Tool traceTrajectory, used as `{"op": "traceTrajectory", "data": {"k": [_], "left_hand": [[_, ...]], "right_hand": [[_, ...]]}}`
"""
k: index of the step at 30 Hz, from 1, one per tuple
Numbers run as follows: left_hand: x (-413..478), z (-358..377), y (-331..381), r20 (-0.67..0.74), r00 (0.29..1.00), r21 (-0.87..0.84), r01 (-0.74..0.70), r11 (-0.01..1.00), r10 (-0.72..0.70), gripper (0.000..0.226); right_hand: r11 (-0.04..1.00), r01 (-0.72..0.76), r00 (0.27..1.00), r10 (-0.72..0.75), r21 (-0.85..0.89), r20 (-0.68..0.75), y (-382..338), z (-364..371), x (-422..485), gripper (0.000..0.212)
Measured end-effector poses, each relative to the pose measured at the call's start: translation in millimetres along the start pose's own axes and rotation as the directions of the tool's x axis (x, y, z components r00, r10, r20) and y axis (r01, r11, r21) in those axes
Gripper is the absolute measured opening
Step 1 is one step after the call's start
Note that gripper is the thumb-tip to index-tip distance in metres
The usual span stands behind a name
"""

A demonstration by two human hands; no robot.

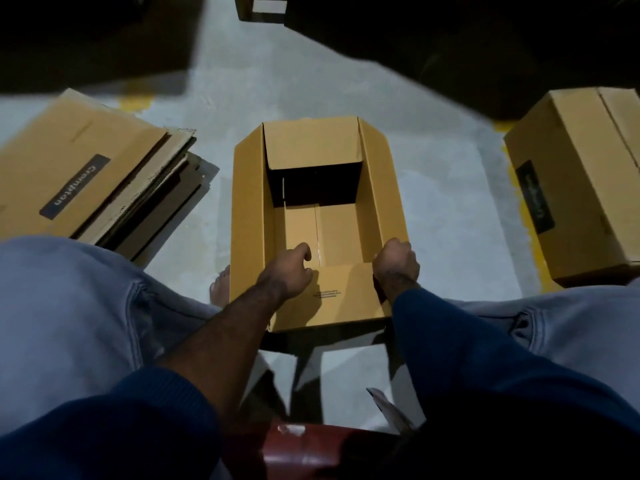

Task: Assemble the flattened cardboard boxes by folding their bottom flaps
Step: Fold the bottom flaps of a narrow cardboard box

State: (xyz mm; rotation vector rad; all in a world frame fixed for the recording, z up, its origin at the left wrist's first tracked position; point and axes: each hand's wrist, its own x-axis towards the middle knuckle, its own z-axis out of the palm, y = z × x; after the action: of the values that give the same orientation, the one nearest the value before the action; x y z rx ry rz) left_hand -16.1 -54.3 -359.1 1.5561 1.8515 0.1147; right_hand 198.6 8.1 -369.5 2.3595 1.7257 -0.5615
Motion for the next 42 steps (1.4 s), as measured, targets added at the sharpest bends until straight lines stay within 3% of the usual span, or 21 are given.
{"op": "traceTrajectory", "data": {"k": [9,14,22,27,32,35,38,42], "left_hand": [[23.8,3.5,3.9,-0.008,1.0,-0.043,0.0,0.999,-0.001,0.028],[52.3,-12.2,4.0,-0.059,0.998,-0.067,-0.014,0.998,0.01,0.031],[102.7,-47.4,-19.2,-0.199,0.979,-0.125,0.01,0.992,-0.035,0.033],[114.8,-49.5,-37.1,-0.258,0.958,-0.15,0.087,0.985,-0.124,0.028],[122.7,-42.6,-39.4,-0.338,0.933,-0.134,0.082,0.988,-0.123,0.029],[129.2,-47.1,-39.4,-0.411,0.902,-0.091,0.103,0.991,-0.131,0.035],[140.6,-58.2,-42.0,-0.467,0.874,0.073,0.191,0.979,-0.136,0.049],[165.0,-75.8,-44.7,-0.387,0.901,0.022,0.222,0.975,-0.196,0.068]], "right_hand": [[0.987,-0.098,0.994,0.092,0.129,0.051,-7.6,4.9,14.3,0.016],[0.982,0.022,0.999,-0.013,0.187,-0.05,-10.2,17.0,37.5,0.035],[0.958,0.238,0.962,-0.209,0.162,-0.176,-70.7,-25.8,124.9,0.03],[0.979,0.182,0.975,-0.167,0.096,-0.144,-78.5,-24.5,143.9,0.027],[0.97,0.094,0.994,-0.08,0.223,-0.071,-88.8,-26.1,154.8,0.02],[0.973,0.075,0.996,-0.064,0.218,-0.058,-86.8,-27.1,157.4,0.022],[0.982,0.116,0.991,-0.105,0.152,-0.077,-89.7,-28.5,165.3,0.026],[0.974,0.172,0.983,-0.159,0.146,-0.093,-113.5,-43.9,187.7,0.038]]}}
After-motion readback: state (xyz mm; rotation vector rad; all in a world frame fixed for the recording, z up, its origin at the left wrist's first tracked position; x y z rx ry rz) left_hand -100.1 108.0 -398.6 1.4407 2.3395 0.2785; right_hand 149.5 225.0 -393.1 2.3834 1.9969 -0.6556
